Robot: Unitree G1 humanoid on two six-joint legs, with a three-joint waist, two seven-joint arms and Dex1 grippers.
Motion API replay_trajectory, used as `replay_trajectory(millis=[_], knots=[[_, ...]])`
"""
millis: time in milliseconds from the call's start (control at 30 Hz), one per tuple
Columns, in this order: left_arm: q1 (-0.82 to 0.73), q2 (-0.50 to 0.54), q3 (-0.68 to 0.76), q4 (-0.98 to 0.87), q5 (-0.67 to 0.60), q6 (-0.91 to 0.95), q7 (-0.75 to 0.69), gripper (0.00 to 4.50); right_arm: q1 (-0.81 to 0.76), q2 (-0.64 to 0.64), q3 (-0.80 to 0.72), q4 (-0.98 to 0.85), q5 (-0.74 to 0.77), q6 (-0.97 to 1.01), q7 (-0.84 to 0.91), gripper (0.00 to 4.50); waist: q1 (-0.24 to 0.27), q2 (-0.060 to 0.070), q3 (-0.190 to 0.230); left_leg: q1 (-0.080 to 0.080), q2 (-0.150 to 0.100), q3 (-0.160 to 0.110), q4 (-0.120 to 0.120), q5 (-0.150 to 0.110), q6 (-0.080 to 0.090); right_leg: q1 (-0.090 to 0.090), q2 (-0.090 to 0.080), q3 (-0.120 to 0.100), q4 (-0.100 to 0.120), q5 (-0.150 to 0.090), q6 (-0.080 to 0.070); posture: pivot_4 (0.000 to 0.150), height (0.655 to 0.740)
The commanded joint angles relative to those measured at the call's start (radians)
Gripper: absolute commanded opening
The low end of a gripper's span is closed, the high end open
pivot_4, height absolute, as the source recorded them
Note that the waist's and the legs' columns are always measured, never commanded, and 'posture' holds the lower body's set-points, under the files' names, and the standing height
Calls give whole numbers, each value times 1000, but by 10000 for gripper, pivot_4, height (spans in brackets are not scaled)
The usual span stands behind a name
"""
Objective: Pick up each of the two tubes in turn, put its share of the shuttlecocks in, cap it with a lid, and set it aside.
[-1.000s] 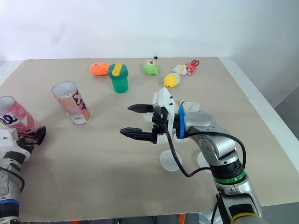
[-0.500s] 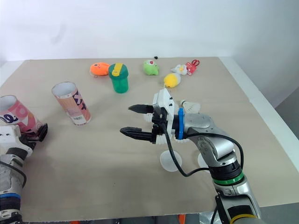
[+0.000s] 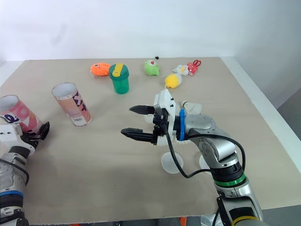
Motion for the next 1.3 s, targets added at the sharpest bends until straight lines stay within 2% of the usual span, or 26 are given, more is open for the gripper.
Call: replay_trajectory(millis=[33, 333, 533, 667, 800, 900, 1033, 1133, 1300], knots=[[-2, 3, -13, 16, 4, -7, 1, 37356, 0, -7, -25, -36, 6, -6, -8, 45000, 0, 0, 0, 0, 0, 0, 0, 0, 0, 0, 0, 0, 0, 0, 0, 1500, 7400], [39, 8, -6, -33, -16, -15, -24, 37356, 71, -17, -62, -99, 4, -14, -63, 45000, 0, 0, 0, 0, 0, 0, -1, 0, 0, 0, 0, 0, -1, -1, 0, 1500, 7400], [202, 97, -48, -386, -95, 121, -195, 37356, 284, -41, -149, -282, -68, -99, -187, 45000, -1, -1, 0, -4, 0, 2, -2, -3, -5, -4, -2, 1, -2, -5, 2, 1500, 7400], [317, 312, -64, -572, -149, 255, -437, 37356, 560, -78, -196, -437, -149, -174, -228, 45000, 1, -7, -4, -14, 0, -3, -3, -4, -6, -11, 0, 0, 0, -9, 2, 1500, 7400], [356, 499, -43, -633, -208, 349, -636, 37356, 713, -91, -212, -494, -176, -211, -248, 45000, -2, -4, -2, -12, 0, 2, -3, -5, -7, -13, -2, 2, 1, -12, 0, 1500, 7400], [382, 615, -47, -675, -232, 416, -771, 37356, 776, -90, -204, -505, -185, -213, -263, 45000, -7, -4, -2, -9, 2, 7, -3, -5, -7, -13, -2, 3, 1, -12, -4, 1500, 7400], [404, 799, -162, -688, -127, 396, -949, 37356, 766, -63, -153, -472, -204, -165, -327, 45000, -9, -4, -2, -9, 3, 9, -3, -5, -7, -14, -2, 4, 1, -12, -4, 1500, 7400], [298, 860, -304, -622, -2, 304, -977, 37356, 727, -39, -103, -446, -240, -130, -380, 45000, -9, -4, -1, -9, 2, 9, -3, -5, -7, -15, -1, 4, 2, -12, -4, 1500, 7400], [112, 851, -456, -570, 67, 277, -1041, 37356, 707, -8, -64, -432, -242, -63, -432, 45000, -4, -5, -2, -14, 2, 9, -3, -5, -7, -18, 0, 5, 1, -13, -4, 1500, 7400]])
